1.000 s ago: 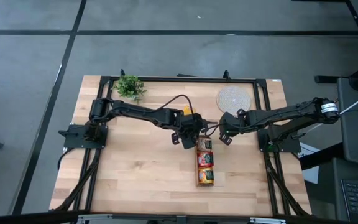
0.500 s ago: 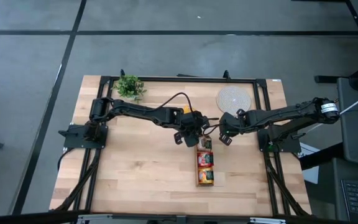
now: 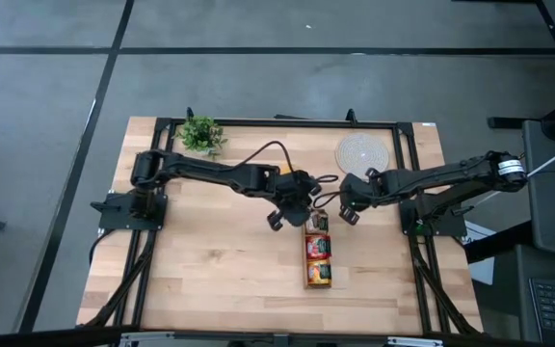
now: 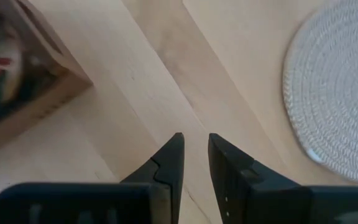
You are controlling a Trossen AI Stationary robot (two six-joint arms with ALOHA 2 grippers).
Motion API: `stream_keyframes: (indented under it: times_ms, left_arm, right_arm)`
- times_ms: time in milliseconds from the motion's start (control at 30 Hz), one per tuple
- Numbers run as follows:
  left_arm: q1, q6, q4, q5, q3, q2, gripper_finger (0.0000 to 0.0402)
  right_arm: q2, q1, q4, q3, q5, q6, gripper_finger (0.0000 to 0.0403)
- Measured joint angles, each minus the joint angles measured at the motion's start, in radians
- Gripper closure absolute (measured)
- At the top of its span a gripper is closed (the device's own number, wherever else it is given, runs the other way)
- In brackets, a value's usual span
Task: Pick & Place Tea
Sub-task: Put the brown tea bag into the left section of the wooden organizer
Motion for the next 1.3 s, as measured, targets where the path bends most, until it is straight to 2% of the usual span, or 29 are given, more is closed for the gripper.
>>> stream_keyframes:
  times_ms: [167, 233, 367, 500, 667, 733, 833, 1067, 1300]
  left_arm:
    - [0.024, -0.272, -0.107, 0.323, 0.000, -0.029, 0.0300]
    - [0.034, -0.343, -0.107, 0.381, -0.021, -0.030, 0.0300]
    - [0.026, -0.420, 0.002, 0.304, -0.114, -0.028, 0.0309]
    - [0.013, -0.479, 0.171, 0.191, -0.192, -0.028, 0.0329]
    - [-0.001, -0.562, 0.333, 0.068, -0.268, -0.028, 0.0364]
    - [-0.008, -0.582, 0.351, 0.057, -0.288, -0.028, 0.0379]
    - [-0.020, -0.585, 0.391, 0.040, -0.308, -0.028, 0.0397]
    - [-0.045, -0.598, 0.438, -0.048, -0.325, -0.028, 0.0399]
    - [-0.048, -0.596, 0.499, -0.052, -0.325, -0.028, 0.0399]
  right_arm:
    - [-0.024, 0.001, 0.011, 0.032, -0.012, -0.031, 0.0327]
    - [-0.038, 0.001, 0.013, 0.040, -0.051, -0.031, 0.0327]
    - [-0.048, 0.008, 0.020, 0.040, -0.130, 0.003, 0.0327]
    - [-0.047, 0.044, 0.043, 0.040, -0.140, 0.029, 0.0329]
    - [-0.047, 0.094, 0.074, 0.039, -0.141, 0.062, 0.0370]
    - [-0.047, 0.106, 0.085, 0.039, -0.137, 0.078, 0.0392]
    - [-0.046, 0.113, 0.130, 0.023, -0.134, 0.095, 0.0394]
    - [-0.045, 0.113, 0.340, -0.103, -0.140, 0.136, 0.0398]
    - [-0.037, 0.113, 0.486, -0.166, -0.151, 0.136, 0.0399]
